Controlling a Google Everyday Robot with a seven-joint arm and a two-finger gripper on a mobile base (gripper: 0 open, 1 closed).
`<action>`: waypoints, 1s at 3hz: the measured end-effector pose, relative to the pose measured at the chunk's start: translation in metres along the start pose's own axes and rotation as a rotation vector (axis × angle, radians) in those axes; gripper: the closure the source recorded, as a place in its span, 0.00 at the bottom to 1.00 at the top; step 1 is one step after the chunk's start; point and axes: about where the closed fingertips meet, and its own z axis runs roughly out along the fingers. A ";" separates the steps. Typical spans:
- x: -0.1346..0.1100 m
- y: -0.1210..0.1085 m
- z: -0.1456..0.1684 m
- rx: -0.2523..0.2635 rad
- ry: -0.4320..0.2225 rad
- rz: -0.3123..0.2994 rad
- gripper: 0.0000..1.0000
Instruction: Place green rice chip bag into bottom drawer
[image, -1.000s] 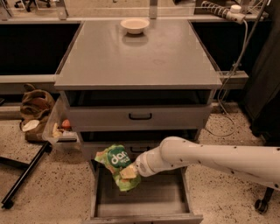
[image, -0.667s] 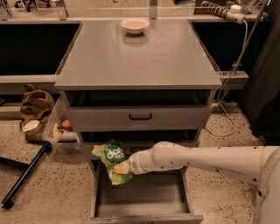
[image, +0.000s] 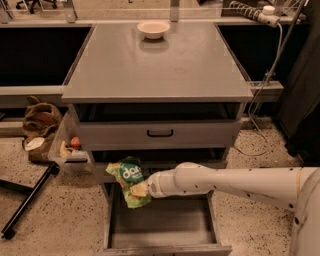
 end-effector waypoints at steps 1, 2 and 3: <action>0.012 -0.008 0.015 -0.015 0.028 0.042 1.00; 0.054 -0.041 0.059 -0.015 0.090 0.126 1.00; 0.122 -0.075 0.106 -0.025 0.183 0.237 1.00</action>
Offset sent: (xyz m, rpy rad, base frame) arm -0.0103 -0.0116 -0.2333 -0.0266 0.3733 -0.0838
